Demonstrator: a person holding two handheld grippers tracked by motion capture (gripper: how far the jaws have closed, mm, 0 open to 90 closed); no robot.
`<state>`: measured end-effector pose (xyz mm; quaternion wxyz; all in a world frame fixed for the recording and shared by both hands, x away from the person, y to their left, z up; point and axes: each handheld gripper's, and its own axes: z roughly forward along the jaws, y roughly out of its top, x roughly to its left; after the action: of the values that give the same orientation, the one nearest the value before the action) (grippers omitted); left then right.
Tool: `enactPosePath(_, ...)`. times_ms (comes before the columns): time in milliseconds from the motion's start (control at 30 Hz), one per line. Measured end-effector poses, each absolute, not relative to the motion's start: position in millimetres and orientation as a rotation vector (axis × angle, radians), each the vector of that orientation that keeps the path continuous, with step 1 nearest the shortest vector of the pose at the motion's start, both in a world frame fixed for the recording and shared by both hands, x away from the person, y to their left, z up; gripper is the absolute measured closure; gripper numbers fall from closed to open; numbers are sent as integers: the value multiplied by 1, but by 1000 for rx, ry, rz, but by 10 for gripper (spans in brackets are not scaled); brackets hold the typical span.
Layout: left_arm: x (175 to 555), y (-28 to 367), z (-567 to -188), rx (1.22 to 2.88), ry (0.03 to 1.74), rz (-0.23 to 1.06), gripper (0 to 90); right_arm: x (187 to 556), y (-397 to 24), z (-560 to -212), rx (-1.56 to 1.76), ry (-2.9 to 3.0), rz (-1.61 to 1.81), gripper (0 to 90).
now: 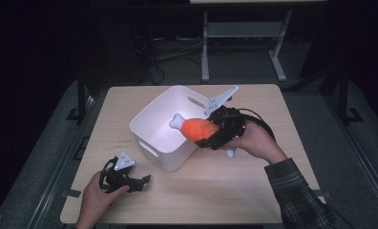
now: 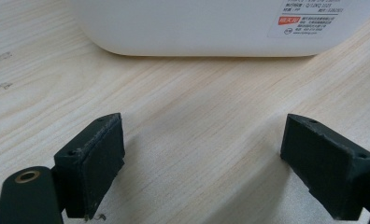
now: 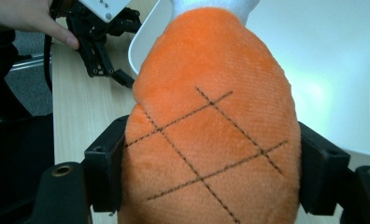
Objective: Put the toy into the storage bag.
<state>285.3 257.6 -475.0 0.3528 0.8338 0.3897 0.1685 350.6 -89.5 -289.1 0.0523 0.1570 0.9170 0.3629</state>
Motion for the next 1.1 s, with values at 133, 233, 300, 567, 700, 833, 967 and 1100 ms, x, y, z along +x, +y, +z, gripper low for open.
enactPosePath(133, 285, 258, -475, 2157, 1008, 436, 127, 355, -82, -286, 469, 2789, 1104, 250)
enactPosePath(233, 285, 258, -475, 2157, 1008, 436, 127, 359, -77, -282, 453, 2786, 1106, 250)
enactPosePath(300, 285, 258, -475, 2158, 1008, 436, 126, 361, -73, -280, 454, 2785, 1108, 250)
enactPosePath(567, 285, 258, -475, 2161, 1007, 435, 127, 369, -53, -275, 425, 2792, 1094, 250)
enactPosePath(700, 285, 258, -475, 2160, 1007, 434, 126, 374, -43, -274, 412, 2798, 1086, 248)
enactPosePath(833, 285, 258, -475, 2158, 1007, 434, 127, 378, -34, -274, 397, 2803, 1079, 248)
enactPosePath(967, 285, 258, -475, 2158, 1007, 438, 127, 382, -23, -276, 394, 2810, 1070, 247)
enactPosePath(1100, 285, 258, -475, 2161, 1005, 435, 127, 387, -12, -278, 388, 2819, 1058, 247)
